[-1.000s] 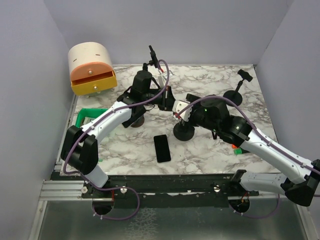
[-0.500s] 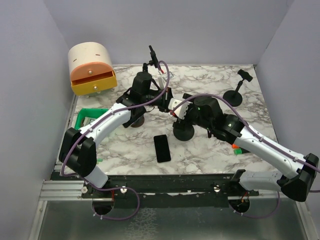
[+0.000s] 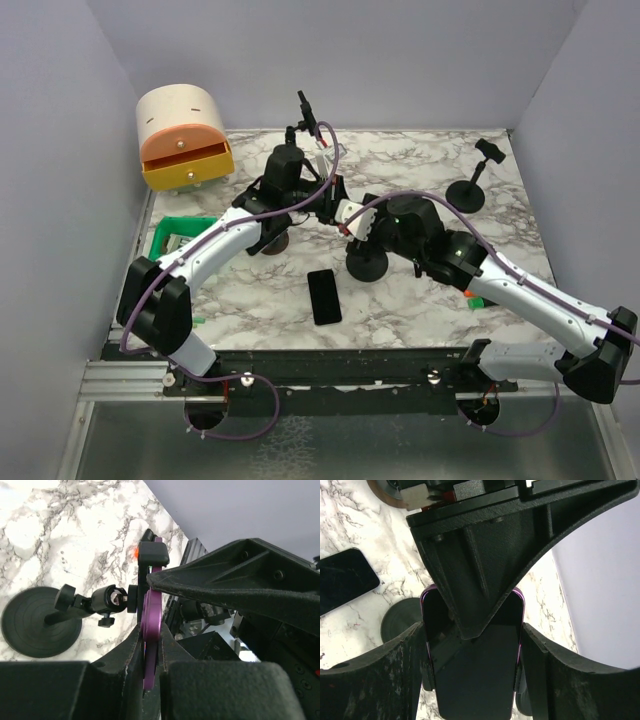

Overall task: Remove the phone from the phone stand
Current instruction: Adjust the phone stand with the phone at the center of the board.

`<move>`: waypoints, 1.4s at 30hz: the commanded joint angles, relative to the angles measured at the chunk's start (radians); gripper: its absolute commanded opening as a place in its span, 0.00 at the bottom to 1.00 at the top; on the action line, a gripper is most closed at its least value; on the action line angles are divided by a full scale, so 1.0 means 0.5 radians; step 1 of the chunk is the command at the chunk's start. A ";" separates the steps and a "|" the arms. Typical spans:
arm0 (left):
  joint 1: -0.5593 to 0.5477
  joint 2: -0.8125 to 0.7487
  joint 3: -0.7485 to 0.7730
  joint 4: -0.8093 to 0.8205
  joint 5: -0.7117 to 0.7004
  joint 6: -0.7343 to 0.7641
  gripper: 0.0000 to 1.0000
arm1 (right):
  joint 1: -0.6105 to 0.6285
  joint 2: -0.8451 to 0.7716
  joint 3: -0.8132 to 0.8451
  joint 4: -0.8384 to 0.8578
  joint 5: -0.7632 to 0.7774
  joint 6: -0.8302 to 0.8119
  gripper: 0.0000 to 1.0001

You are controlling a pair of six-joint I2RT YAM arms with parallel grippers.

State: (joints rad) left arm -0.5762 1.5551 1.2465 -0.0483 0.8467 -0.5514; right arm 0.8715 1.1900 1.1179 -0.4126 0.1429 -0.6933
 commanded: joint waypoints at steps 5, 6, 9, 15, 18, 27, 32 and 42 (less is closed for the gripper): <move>-0.029 -0.172 -0.042 0.154 -0.084 -0.041 0.66 | 0.000 -0.055 -0.051 0.063 0.089 0.018 0.26; -0.029 -0.189 -0.049 0.162 -0.129 -0.038 0.72 | -0.002 -0.060 -0.059 0.067 0.089 0.020 0.25; -0.024 -0.263 -0.078 0.216 -0.301 -0.020 0.98 | -0.001 -0.075 -0.078 0.077 0.088 0.033 0.23; 0.009 -0.528 -0.224 0.288 -1.048 -0.021 0.99 | -0.002 -0.106 -0.098 0.131 0.114 0.227 0.21; 0.032 -0.702 -0.405 0.407 -1.434 -0.049 0.99 | -0.002 -0.110 -0.098 0.185 0.204 0.443 0.17; 0.036 -1.054 -1.005 0.902 -1.814 -0.191 0.99 | -0.001 -0.110 -0.052 0.315 0.485 1.428 0.00; 0.036 -0.992 -1.051 0.962 -1.386 -0.090 0.99 | -0.001 -0.102 -0.042 0.274 0.671 1.953 0.00; -0.129 -0.752 -1.052 0.955 -0.906 0.085 0.76 | -0.002 -0.069 -0.035 0.189 1.033 2.450 0.00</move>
State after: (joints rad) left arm -0.5728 1.1416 0.7280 0.4236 0.2951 -0.5774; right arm 0.8688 1.1553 1.0794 -0.3363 0.5453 0.3912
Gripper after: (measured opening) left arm 0.824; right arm 0.716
